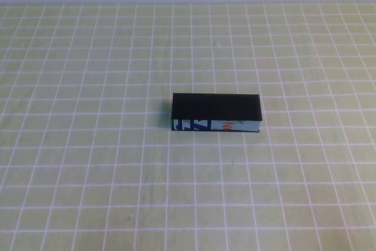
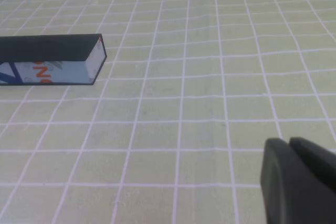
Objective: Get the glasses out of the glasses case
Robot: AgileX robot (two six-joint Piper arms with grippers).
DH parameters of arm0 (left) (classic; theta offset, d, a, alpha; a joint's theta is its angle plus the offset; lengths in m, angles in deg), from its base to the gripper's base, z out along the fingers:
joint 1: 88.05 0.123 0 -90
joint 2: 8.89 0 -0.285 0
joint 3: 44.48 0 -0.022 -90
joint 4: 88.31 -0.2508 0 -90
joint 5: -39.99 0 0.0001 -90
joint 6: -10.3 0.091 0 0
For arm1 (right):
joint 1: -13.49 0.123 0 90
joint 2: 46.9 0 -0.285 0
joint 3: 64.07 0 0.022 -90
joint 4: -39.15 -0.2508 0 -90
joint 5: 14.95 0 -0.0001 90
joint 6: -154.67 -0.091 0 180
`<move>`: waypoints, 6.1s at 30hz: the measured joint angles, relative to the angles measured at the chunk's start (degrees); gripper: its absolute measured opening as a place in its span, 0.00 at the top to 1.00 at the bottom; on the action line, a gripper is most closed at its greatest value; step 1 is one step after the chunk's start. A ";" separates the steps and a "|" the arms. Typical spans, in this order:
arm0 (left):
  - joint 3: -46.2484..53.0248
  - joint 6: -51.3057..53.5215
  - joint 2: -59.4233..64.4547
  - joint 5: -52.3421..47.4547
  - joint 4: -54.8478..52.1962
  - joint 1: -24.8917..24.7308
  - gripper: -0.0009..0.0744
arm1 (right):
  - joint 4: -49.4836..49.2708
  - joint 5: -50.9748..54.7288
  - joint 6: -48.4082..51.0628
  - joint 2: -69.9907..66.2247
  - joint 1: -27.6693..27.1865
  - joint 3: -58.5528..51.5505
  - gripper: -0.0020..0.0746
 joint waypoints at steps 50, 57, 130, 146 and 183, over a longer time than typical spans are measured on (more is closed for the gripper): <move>0.00 -0.11 -0.13 1.59 1.57 0.00 0.99 | -0.36 -2.67 -0.10 0.00 0.00 0.00 1.00; 0.00 -1.83 -0.13 11.10 16.88 0.00 0.99 | -14.71 -10.40 -0.21 0.00 0.00 0.00 1.00; -124.71 43.30 139.64 -45.12 55.54 -14.99 0.99 | -5.92 32.35 13.21 -89.01 30.81 69.85 1.00; -129.08 41.61 146.16 -46.46 55.41 -15.12 0.99 | -5.16 27.69 21.15 -89.23 30.81 69.85 1.00; -129.17 38.54 146.16 -48.39 55.33 -15.12 0.99 | 5.44 -1.11 52.12 -105.76 30.81 70.25 0.60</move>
